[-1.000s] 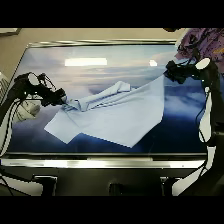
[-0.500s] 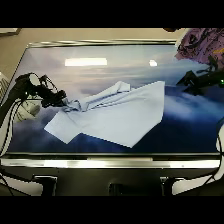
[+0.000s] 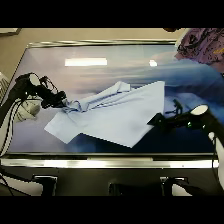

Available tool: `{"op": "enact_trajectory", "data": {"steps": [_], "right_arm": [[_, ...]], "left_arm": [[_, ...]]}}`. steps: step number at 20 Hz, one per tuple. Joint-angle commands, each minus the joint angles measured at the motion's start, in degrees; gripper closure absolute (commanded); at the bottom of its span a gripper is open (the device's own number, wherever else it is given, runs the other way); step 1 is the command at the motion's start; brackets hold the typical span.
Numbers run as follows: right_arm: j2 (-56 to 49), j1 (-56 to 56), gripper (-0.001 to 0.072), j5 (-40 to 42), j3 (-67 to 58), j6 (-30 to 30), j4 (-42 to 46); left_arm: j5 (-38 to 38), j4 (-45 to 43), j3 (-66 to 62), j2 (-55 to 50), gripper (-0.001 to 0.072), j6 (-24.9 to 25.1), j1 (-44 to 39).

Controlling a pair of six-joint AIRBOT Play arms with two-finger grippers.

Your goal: Fold the clothes and pants, and hang the long-sleeved shirts on hangers.

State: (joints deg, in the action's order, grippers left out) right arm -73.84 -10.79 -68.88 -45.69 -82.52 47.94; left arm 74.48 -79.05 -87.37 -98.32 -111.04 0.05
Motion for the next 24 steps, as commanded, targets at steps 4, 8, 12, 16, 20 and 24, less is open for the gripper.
{"op": "enact_trajectory", "data": {"steps": [4, 8, 12, 16, 20, 24], "right_arm": [[3.6, 15.0, 0.0160, 13.1, 13.0, -3.3, -4.6], [0.9, 20.1, 0.0284, 16.0, 13.0, -6.9, -4.4], [2.3, 19.9, 0.0675, 17.1, 9.2, -5.7, -5.3], [6.1, 19.9, 0.0676, 9.9, -12.9, -8.2, 5.0], [7.8, 19.9, 0.0675, 0.3, -46.3, -14.4, 22.9], [11.4, 19.9, 0.0675, -8.3, -71.7, -16.3, 33.9]], "left_arm": [[0.1, -0.1, 0.0, -0.1, 0.0685, 0.0, 0.0], [0.0, -0.1, 0.0, -0.1, 0.0686, 0.0, 0.0], [0.2, -0.1, -0.1, 0.2, 0.0686, 0.0, 0.3], [3.4, 0.0, -6.7, 3.1, 0.0688, 6.3, 2.6], [10.7, 0.0, -21.8, 9.0, 0.0688, 8.2, 6.1], [12.5, -0.1, -30.8, 21.1, 0.0687, 7.9, 8.1]]}}
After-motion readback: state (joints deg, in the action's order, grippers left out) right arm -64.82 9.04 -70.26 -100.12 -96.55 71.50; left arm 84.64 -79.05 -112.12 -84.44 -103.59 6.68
